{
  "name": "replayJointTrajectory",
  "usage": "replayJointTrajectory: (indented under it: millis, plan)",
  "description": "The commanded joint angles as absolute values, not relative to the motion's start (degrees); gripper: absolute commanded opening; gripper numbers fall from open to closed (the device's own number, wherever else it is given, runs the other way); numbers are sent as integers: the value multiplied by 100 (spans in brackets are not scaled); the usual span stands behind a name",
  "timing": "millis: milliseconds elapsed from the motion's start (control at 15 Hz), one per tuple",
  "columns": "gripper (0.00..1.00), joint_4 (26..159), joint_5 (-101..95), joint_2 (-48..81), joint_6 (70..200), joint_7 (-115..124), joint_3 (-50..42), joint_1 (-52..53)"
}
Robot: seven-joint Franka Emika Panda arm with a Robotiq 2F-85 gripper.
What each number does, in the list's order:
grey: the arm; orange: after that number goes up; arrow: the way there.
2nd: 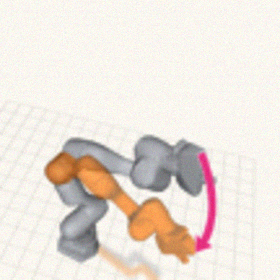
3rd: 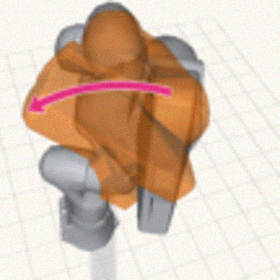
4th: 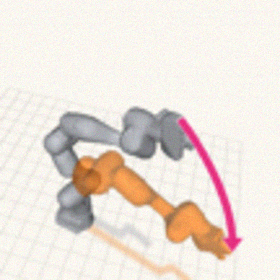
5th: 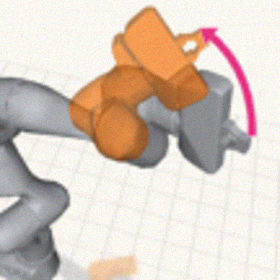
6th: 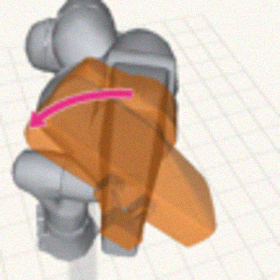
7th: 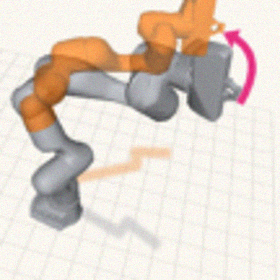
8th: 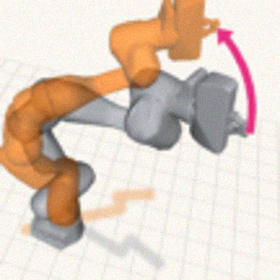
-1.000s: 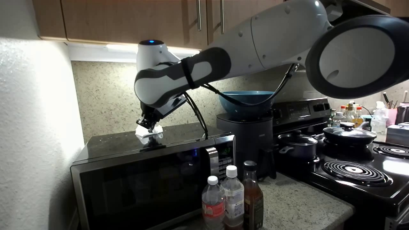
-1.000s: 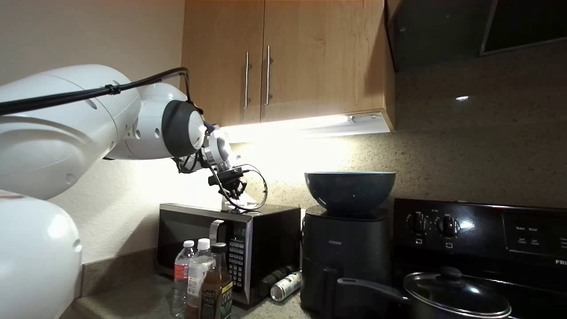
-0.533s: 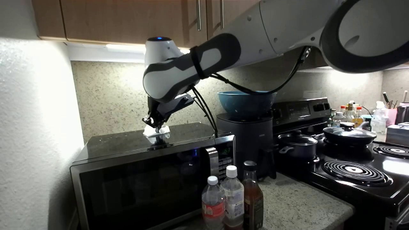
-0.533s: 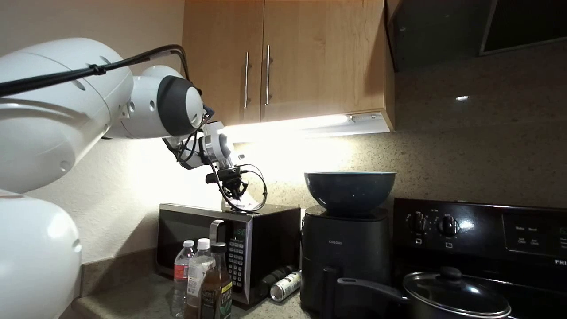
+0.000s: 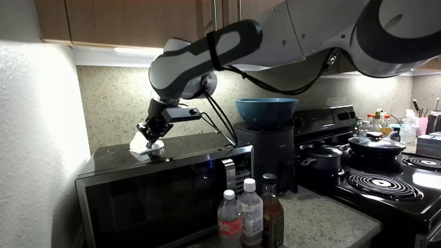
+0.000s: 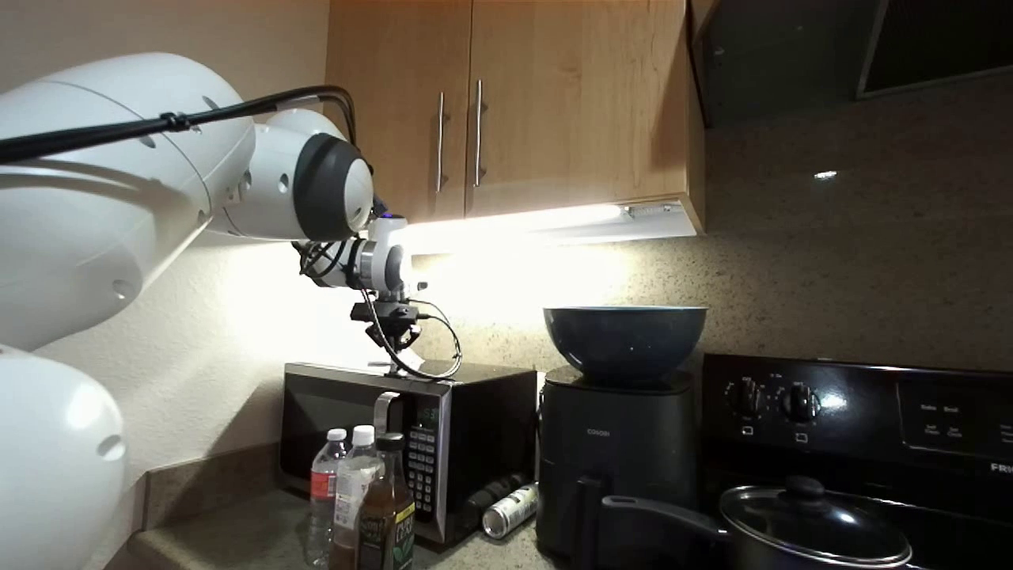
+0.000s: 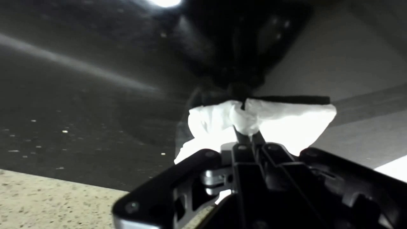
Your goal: Use the cloth to clean the microwave
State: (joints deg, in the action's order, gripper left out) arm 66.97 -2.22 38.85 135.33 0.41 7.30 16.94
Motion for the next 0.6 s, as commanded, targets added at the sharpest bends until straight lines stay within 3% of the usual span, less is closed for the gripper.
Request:
replayJointTrajectory:
  millis: [0, 533]
  plan:
    - [6, 6093, 413, 4257, 12936, -848, 1418, 1381]
    - [6, 5146, 1091, 4821, 11640, -1793, 2103, 1395]
